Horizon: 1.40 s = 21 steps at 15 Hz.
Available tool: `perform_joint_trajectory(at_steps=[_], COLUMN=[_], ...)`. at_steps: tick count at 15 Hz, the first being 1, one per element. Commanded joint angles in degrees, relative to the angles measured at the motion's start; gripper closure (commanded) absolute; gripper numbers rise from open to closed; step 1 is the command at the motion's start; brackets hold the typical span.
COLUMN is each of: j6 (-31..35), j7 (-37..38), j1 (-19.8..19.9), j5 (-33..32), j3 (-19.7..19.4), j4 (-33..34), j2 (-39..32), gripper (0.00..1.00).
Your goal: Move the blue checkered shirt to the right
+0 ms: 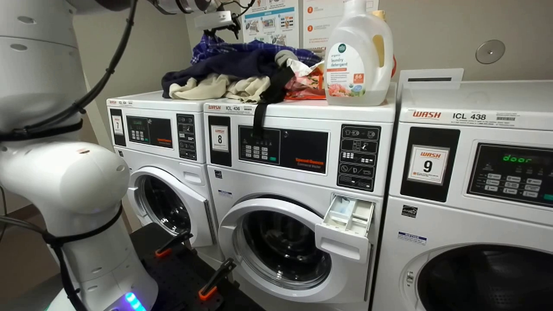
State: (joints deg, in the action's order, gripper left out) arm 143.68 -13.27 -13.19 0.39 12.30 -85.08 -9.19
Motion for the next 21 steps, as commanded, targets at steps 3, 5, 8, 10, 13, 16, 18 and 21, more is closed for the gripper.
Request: perform_joint_trajectory(at_steps=[3, 5, 8, 10, 13, 16, 18, 21], j6=[-1.6, -2.1, -2.1, -2.3, -3.1, -4.9, -8.9, -14.7], j7=[-0.6, -0.4, -0.5, -0.5, -0.4, -0.8, -0.8, -0.6], j1=[-0.7, -0.8, -0.7, -0.6, -0.6, -0.2, -0.1, 0.8], j5=[-2.6, -4.2, -5.3, -5.3, -4.9, -4.2, -3.0, -0.6], j3=[0.2, -0.3, -0.6, -0.6, -0.4, 0.0, 0.3, 0.3], j4=[7.0, 7.5, 8.8, 10.0, 11.2, 11.8, 13.5, 16.8], j2=[-8.7, -10.9, -13.2, -13.8, -14.0, -13.8, -14.4, -15.1], gripper=[0.0, 0.0, 0.35, 0.49, 0.73, 0.95, 1.0, 0.96])
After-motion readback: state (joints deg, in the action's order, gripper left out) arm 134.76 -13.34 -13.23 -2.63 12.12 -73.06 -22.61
